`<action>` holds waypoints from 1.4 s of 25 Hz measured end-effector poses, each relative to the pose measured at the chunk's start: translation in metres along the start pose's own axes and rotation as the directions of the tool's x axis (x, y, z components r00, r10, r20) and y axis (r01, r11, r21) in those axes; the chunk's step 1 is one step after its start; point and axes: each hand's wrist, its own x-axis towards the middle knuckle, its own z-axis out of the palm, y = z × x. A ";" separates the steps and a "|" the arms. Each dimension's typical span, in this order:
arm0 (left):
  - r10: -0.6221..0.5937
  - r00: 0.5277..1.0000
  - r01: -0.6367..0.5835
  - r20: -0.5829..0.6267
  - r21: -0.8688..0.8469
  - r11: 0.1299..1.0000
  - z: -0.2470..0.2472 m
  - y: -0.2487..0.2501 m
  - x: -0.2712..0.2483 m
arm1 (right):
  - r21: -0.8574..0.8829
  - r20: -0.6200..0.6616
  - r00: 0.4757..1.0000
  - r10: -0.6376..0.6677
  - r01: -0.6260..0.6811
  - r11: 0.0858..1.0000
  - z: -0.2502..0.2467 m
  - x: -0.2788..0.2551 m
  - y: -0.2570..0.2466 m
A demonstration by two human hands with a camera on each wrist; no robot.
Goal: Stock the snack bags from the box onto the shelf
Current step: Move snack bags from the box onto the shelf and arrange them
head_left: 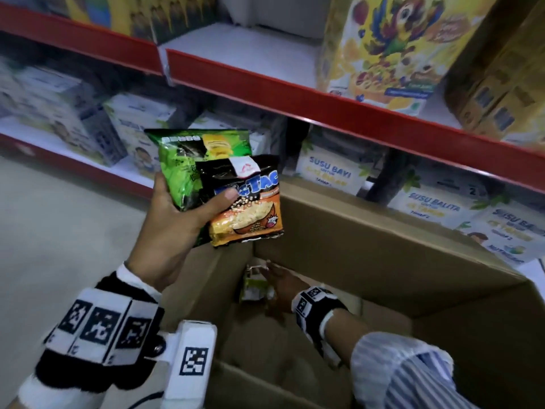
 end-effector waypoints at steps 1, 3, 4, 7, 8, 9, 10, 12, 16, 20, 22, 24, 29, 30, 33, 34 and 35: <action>-0.005 1.000 0.005 0.000 -0.015 1.000 0.004 0.002 0.001 | -0.006 0.046 0.999 0.028 -0.028 1.000 0.006 0.005 0.005; -0.021 1.000 0.021 -0.001 -0.033 0.999 0.003 0.001 0.004 | -0.068 0.083 0.995 0.059 -0.054 0.996 0.022 0.015 0.005; -0.024 1.000 0.024 0.003 -0.026 0.999 0.001 0.000 0.007 | -0.112 0.053 0.997 0.054 -0.048 0.992 0.029 0.020 0.004; -0.048 0.998 0.049 0.032 -0.023 0.999 0.003 -0.003 0.011 | -0.212 0.016 1.000 0.003 0.001 0.977 0.026 0.014 0.010; -0.053 0.998 0.054 0.038 -0.022 0.998 0.003 -0.004 0.011 | -0.190 0.044 0.999 0.000 0.008 0.982 0.020 0.009 0.011; -0.059 0.997 0.060 0.046 -0.024 0.998 0.004 -0.004 0.012 | -0.141 0.044 0.999 0.003 0.003 0.990 0.012 0.002 0.014; -0.067 0.996 0.068 0.054 -0.023 0.997 0.006 -0.005 0.011 | -0.077 0.015 1.000 0.015 -0.014 0.997 0.003 -0.008 0.016; -0.067 0.995 0.068 0.071 -0.019 0.997 0.010 -0.006 0.010 | 0.181 -0.097 0.990 0.099 -0.080 0.980 -0.019 -0.036 0.016; -0.059 0.992 0.061 0.107 -0.015 0.998 0.031 0.004 0.009 | 0.804 -0.209 0.960 0.187 0.059 0.592 -0.069 -0.114 0.026; 0.008 0.988 0.000 0.156 -0.051 0.999 0.063 0.029 0.008 | 0.878 -0.440 0.877 0.192 0.375 0.298 -0.118 -0.207 0.021; 0.031 0.984 -0.019 0.174 -0.071 0.997 0.078 0.042 0.005 | 0.826 -0.558 0.796 0.235 0.504 0.253 -0.140 -0.241 0.017; 0.048 0.980 -0.034 0.195 -0.070 0.997 0.093 0.053 0.002 | 0.780 -0.625 0.738 0.254 0.585 0.221 -0.160 -0.266 0.013; 0.154 0.965 -0.140 0.211 -0.077 0.987 0.128 0.065 0.001 | 0.635 -0.765 0.583 0.274 0.754 0.170 -0.187 -0.286 0.017; 0.184 0.961 -0.173 0.206 -0.070 0.982 0.134 0.065 0.000 | 0.602 -0.784 0.550 0.288 0.787 0.136 -0.192 -0.284 0.019; 0.223 0.950 -0.225 0.218 -0.016 0.974 0.153 0.080 0.000 | 0.567 -0.805 0.515 0.295 0.814 0.125 -0.217 -0.286 0.014; 0.214 0.949 -0.220 0.229 -0.003 0.976 0.160 0.091 0.001 | 0.573 -0.801 0.516 0.304 0.807 0.141 -0.228 -0.289 0.009; 0.196 0.953 -0.200 0.233 -0.007 0.980 0.166 0.101 0.000 | 0.580 -0.795 0.517 0.318 0.801 0.146 -0.238 -0.293 0.002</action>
